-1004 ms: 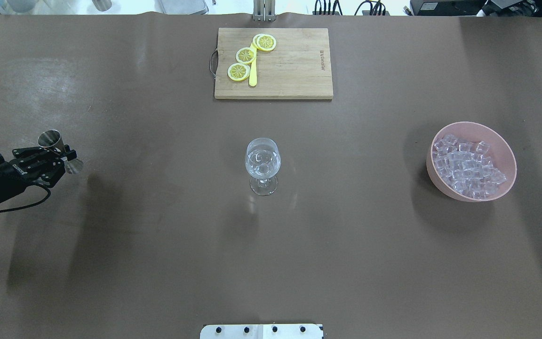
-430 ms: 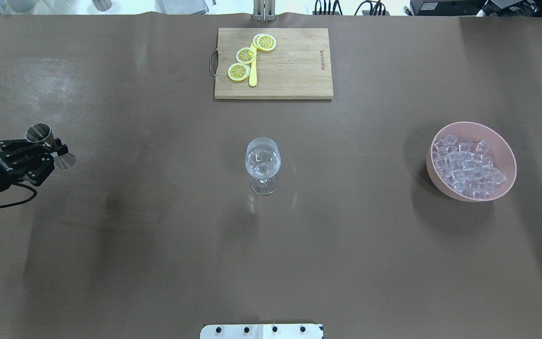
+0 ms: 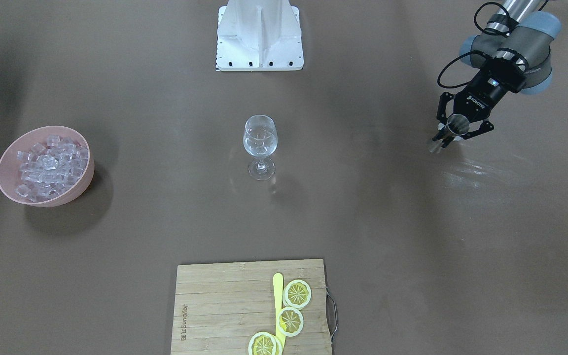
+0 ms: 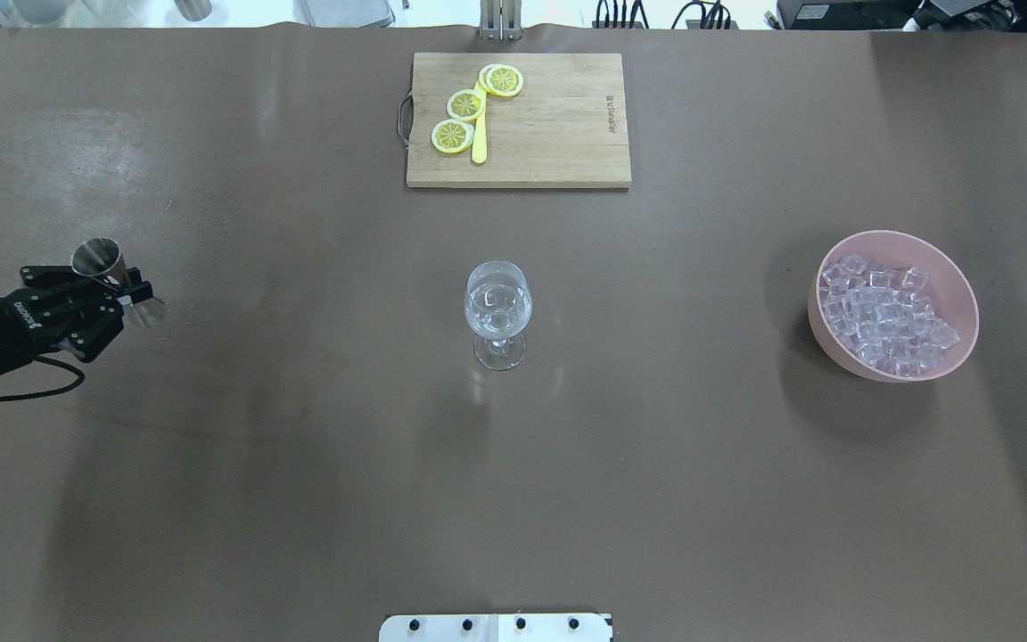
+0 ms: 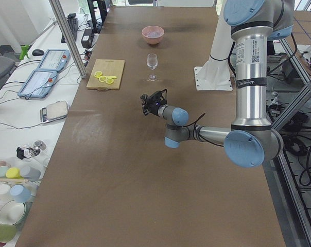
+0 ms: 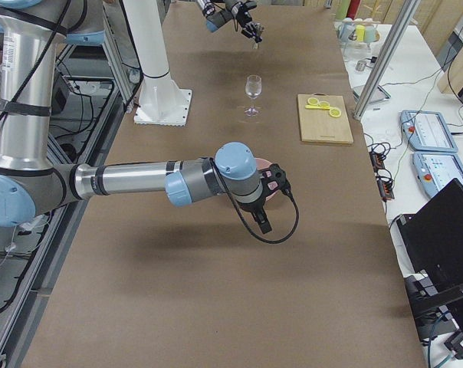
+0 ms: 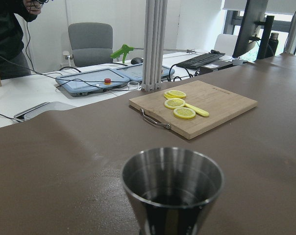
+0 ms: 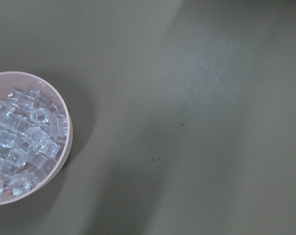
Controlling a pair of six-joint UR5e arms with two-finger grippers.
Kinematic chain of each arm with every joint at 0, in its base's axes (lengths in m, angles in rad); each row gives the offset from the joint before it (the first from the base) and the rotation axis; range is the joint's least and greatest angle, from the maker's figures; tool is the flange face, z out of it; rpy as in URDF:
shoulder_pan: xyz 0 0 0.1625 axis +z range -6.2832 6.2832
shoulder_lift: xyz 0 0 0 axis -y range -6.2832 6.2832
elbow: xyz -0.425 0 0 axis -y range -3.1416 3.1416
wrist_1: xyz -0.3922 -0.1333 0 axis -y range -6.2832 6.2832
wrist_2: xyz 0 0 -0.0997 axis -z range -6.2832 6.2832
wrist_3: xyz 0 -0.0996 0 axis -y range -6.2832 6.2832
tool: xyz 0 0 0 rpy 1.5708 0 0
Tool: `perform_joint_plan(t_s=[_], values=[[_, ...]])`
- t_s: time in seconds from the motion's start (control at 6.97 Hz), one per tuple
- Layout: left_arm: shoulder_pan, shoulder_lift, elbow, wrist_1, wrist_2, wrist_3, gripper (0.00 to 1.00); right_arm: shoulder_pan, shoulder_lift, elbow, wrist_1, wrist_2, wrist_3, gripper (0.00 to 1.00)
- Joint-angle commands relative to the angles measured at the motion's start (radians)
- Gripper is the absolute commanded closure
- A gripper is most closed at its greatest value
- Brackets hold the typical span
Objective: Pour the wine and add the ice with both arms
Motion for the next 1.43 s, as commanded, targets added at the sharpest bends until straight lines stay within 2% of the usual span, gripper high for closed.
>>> perform_joint_plan(t_s=[0.0, 0.14, 0.43, 0.86, 1.0, 1.29], values=[[0.041, -0.103, -0.016, 0.127, -0.039, 0.055, 1.0, 0.0, -0.042, 0.002, 0.124, 0.008, 0.104, 0.0], [0.06, -0.181, -0.049, 0.234, -0.037, 0.057, 1.0, 0.0, -0.038, 0.02, 0.124, 0.008, 0.175, 0.0], [0.105, -0.259, -0.125, 0.397, -0.03, 0.07, 1.0, -0.003, -0.036, 0.031, 0.121, 0.019, 0.248, 0.01], [0.145, -0.364, -0.128, 0.489, -0.027, 0.366, 1.0, -0.001, -0.047, 0.036, 0.121, 0.04, 0.251, 0.01], [0.157, -0.399, -0.149, 0.535, -0.027, 0.371, 1.0, -0.001, -0.053, 0.036, 0.123, 0.042, 0.266, 0.01], [0.156, -0.444, -0.203, 0.654, 0.002, 0.58, 1.0, -0.001, -0.054, 0.044, 0.123, 0.043, 0.31, 0.0]])
